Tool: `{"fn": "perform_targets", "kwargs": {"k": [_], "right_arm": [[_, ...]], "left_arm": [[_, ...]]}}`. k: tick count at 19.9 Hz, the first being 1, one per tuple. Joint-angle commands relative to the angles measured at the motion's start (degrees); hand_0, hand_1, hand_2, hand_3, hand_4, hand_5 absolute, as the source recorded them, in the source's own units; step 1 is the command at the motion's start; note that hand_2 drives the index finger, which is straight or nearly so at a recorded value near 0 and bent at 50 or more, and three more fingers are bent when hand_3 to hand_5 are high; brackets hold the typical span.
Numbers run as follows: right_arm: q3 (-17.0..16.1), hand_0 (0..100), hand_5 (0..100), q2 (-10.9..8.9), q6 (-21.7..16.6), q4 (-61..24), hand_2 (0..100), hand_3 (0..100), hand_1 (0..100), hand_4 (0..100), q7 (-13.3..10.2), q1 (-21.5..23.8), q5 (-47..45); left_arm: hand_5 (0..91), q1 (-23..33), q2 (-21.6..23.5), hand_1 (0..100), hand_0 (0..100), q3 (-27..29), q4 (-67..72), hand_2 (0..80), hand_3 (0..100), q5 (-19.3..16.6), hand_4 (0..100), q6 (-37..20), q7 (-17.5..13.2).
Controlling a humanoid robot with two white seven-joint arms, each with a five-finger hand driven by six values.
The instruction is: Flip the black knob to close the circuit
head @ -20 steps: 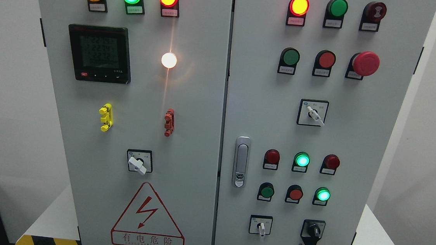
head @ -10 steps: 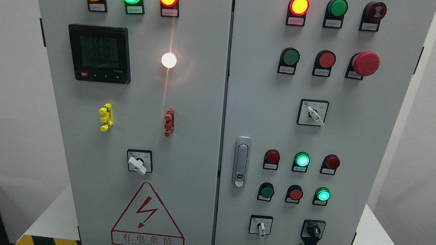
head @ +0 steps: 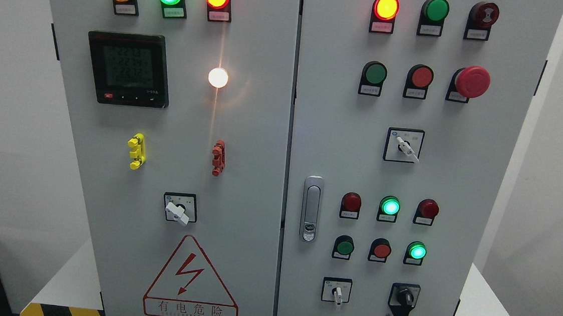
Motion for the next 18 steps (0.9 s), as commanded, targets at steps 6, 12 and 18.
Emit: {"fn": "perform_targets", "kwargs": {"k": [6, 12, 18], "right_arm": [[-7.52, 0, 65, 1.15, -1.13, -17.79, 52, 72, 1, 67, -1.15, -0.30, 17.40], [-11.82, 0, 74, 2.47, -1.22, -27.19, 62, 80, 1, 74, -0.53, -0.21, 26.10], [-14.54, 0, 88, 2.56, -1.13, -35.37, 78, 96, 1, 86, -0.01, -0.21, 30.84]], "left_arm": [[0.0, 0.00, 0.00, 56, 12, 0.02, 0.06, 0.0, 0, 0.00, 0, -0.05, -0.02], [0.0, 0.00, 0.00, 56, 12, 0.02, -0.02, 0.0, 0, 0.00, 0, -0.05, -0.02], [0.0, 0.00, 0.00, 56, 12, 0.02, 0.06, 0.0, 0, 0.00, 0, -0.05, -0.02]]}}
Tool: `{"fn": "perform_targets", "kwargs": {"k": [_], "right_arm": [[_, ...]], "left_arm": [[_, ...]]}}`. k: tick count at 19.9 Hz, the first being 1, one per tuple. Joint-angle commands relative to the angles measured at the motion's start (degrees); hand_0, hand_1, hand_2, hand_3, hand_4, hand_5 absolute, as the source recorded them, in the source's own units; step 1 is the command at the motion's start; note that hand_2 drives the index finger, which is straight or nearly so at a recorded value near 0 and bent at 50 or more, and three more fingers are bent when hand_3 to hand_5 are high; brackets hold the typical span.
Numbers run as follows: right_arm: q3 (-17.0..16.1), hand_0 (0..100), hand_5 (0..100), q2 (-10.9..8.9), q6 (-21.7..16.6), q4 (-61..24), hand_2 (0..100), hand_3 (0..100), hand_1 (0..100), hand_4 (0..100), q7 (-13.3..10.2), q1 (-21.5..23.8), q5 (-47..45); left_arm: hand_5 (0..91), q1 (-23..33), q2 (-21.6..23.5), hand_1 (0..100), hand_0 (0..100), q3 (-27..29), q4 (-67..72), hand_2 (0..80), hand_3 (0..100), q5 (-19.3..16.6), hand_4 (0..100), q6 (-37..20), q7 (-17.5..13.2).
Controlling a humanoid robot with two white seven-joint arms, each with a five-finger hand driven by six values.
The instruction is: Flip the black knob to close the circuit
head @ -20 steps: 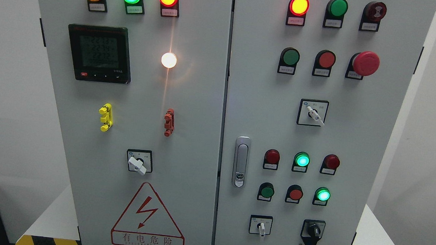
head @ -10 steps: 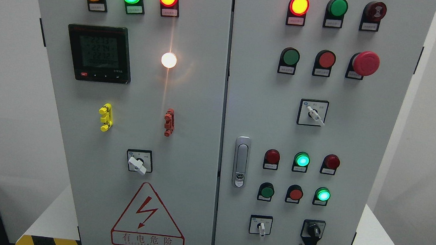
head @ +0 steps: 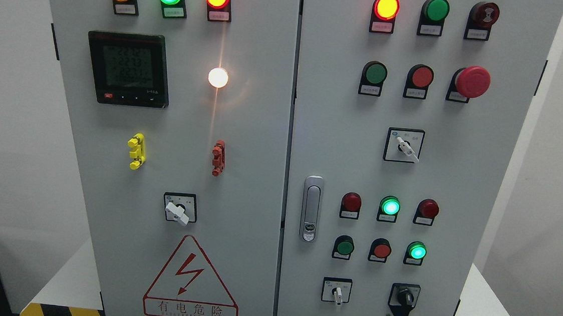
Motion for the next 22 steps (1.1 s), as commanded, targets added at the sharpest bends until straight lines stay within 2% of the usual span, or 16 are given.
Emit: {"fn": "perform_targets", "kwargs": {"k": [1, 5, 11, 14, 20, 22], "right_arm": [[-6.32, 0, 89, 1.20, 0.13, -15.83, 79, 97, 1, 87, 1.10, 0.01, 6.91], [-8.51, 0, 92, 1.90, 0.13, -18.38, 85, 100, 1, 91, 2.07, -1.66, 12.11], [-8.52, 0, 97, 1.90, 1.97, -20.58, 91, 100, 1, 97, 3.22, -4.74, 14.21], [-8.52, 0, 99, 1.81, 3.72, -22.78, 92, 100, 0, 100, 5.76, -5.18, 14.48], [-8.43, 0, 100, 1.81, 5.75, -23.57, 93, 100, 0, 100, 6.12, -8.69, 16.06], [-8.43, 0, 100, 1.81, 6.63, -23.57, 93, 100, 0, 100, 6.91, -9.83, 17.02]], "left_arm": [[0.0, 0.00, 0.01, 56, 12, 0.02, -0.04, 0.0, 0, 0.00, 0, -0.04, -0.31], [0.0, 0.00, 0.01, 56, 12, 0.02, 0.05, 0.0, 0, 0.00, 0, -0.04, -0.31], [0.0, 0.00, 0.01, 56, 12, -0.07, 0.05, 0.0, 0, 0.09, 0, -0.04, -0.31], [0.0, 0.00, 0.01, 56, 12, -0.07, 0.05, 0.0, 0, 0.00, 0, -0.04, -0.31], [0.0, 0.00, 0.01, 56, 12, 0.02, -0.04, 0.0, 0, 0.00, 0, -0.04, -0.31], [0.0, 0.00, 0.01, 56, 12, 0.02, 0.05, 0.0, 0, 0.00, 0, -0.04, -0.31]]}}
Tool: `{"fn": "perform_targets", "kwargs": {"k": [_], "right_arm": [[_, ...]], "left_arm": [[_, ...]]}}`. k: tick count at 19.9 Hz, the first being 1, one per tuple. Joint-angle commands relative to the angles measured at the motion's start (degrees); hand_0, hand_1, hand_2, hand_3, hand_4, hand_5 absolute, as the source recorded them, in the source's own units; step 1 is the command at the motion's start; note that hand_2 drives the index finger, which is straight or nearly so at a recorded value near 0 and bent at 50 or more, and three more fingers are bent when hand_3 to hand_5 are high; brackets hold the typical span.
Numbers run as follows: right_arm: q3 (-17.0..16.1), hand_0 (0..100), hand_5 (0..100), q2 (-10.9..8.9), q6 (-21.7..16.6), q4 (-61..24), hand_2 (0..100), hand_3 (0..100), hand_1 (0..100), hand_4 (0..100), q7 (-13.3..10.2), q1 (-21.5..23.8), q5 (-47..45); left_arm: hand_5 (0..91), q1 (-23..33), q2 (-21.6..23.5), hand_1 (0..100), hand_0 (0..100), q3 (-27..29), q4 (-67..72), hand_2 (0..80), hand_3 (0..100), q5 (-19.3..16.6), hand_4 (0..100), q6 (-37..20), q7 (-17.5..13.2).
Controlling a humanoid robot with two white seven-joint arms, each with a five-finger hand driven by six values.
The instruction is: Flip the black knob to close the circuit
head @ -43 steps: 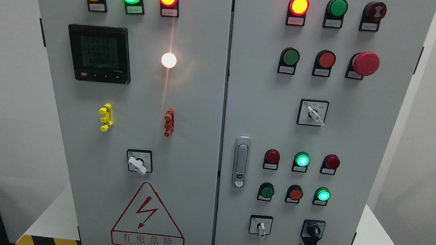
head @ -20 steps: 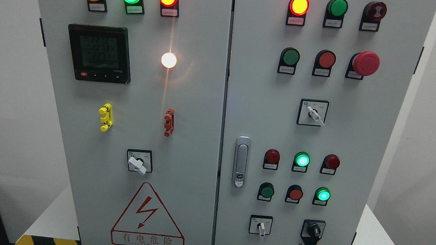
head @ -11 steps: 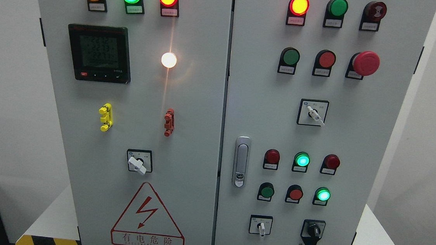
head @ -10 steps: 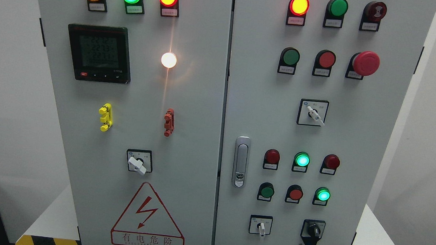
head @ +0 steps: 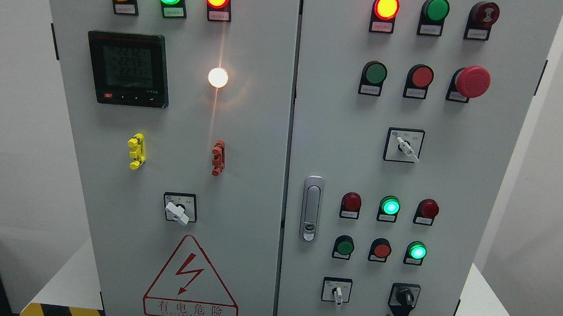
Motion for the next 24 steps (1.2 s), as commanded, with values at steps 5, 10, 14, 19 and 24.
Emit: {"fn": "perform_targets", "kwargs": {"k": [5, 10, 14, 19, 24], "right_arm": [[-1.19, 0, 100, 0.15, 2.61, -4.10, 93, 100, 0, 100, 2.04, -5.03, 3.56], [-1.19, 0, 100, 0.07, 3.58, -4.19, 93, 100, 0, 100, 3.01, -6.88, 3.65], [-1.19, 0, 100, 0.15, 4.37, -4.28, 93, 100, 0, 100, 3.10, -8.20, 5.14], [-0.84, 0, 100, 0.07, 5.60, -4.54, 92, 100, 0, 100, 4.42, -8.90, 5.23], [-0.57, 0, 100, 0.07, 6.39, -4.45, 92, 100, 0, 100, 5.21, -9.78, 5.58]], "left_arm": [[0.0, 0.00, 0.00, 56, 12, 0.01, 0.05, 0.0, 0, -0.01, 0, -0.05, 0.07], [0.0, 0.00, 0.00, 56, 12, 0.01, 0.05, 0.0, 0, -0.01, 0, -0.05, -0.02], [0.0, 0.00, 0.00, 56, 12, 0.01, -0.04, 0.0, 0, -0.01, 0, -0.05, -0.02], [0.0, 0.00, 0.00, 56, 12, 0.01, 0.05, 0.0, 0, 0.08, 0, -0.05, -0.02], [0.0, 0.00, 0.00, 56, 12, -0.07, 0.05, 0.0, 0, -0.01, 0, -0.05, -0.02]]}}
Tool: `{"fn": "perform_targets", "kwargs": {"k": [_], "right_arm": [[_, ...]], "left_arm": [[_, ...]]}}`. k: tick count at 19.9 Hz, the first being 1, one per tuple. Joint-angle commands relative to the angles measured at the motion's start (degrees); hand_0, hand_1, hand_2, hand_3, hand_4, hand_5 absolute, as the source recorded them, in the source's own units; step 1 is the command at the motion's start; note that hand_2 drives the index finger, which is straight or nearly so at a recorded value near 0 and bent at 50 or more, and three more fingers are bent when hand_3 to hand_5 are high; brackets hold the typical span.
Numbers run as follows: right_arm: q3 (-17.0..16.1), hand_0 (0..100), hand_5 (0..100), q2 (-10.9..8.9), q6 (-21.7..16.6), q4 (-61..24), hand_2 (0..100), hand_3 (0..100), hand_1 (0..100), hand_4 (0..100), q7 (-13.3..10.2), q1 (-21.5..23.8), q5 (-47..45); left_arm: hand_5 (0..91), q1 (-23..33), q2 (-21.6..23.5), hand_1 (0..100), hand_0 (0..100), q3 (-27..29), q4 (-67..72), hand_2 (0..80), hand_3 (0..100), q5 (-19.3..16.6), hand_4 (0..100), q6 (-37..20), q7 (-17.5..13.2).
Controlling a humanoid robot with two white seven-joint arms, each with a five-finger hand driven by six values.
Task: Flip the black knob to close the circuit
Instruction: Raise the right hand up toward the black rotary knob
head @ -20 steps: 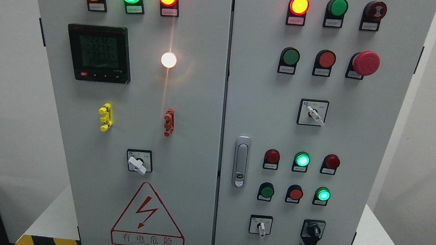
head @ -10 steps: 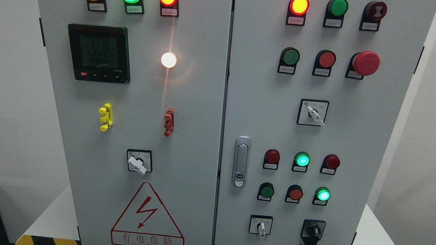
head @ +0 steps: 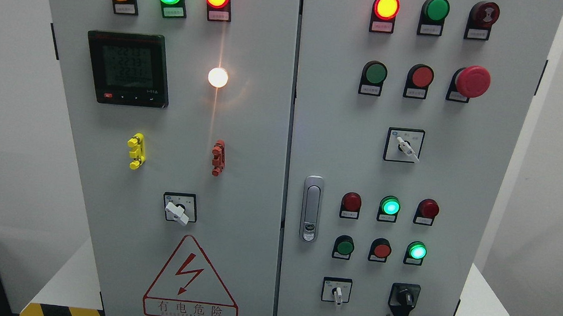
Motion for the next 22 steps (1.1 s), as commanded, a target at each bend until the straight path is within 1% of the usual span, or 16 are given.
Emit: {"fn": "perform_targets", "kwargs": {"k": [1, 4, 6, 20, 22], "right_arm": [[0.24, 0, 100, -0.04, 0.44, -0.40, 92, 100, 0, 100, 0.56, -1.60, 0.46], [0.24, 0, 100, -0.22, 1.05, -0.23, 92, 100, 0, 100, 0.64, -2.65, 0.46], [0.24, 0, 100, -0.22, 1.32, -0.23, 92, 100, 0, 100, 1.17, -3.18, 0.46], [0.33, 0, 100, -0.39, 2.82, -0.23, 92, 100, 0, 100, 1.44, -3.62, 0.46], [0.42, 0, 100, -0.39, 3.34, -0.14, 92, 100, 0, 100, 1.96, -4.06, 0.55]], "left_arm": [[0.0, 0.00, 0.00, 56, 12, -0.06, -0.05, 0.0, 0, -0.01, 0, -0.05, 0.00], [0.0, 0.00, 0.00, 56, 12, 0.03, -0.05, 0.0, 0, -0.01, 0, -0.05, 0.00], [0.0, 0.00, 0.00, 56, 12, 0.03, 0.04, 0.0, 0, -0.01, 0, -0.05, 0.00], [0.0, 0.00, 0.00, 56, 12, -0.06, -0.05, 0.0, 0, -0.01, 0, -0.05, 0.00], [0.0, 0.00, 0.00, 56, 12, -0.06, 0.04, 0.0, 0, -0.01, 0, -0.05, 0.00]]}}
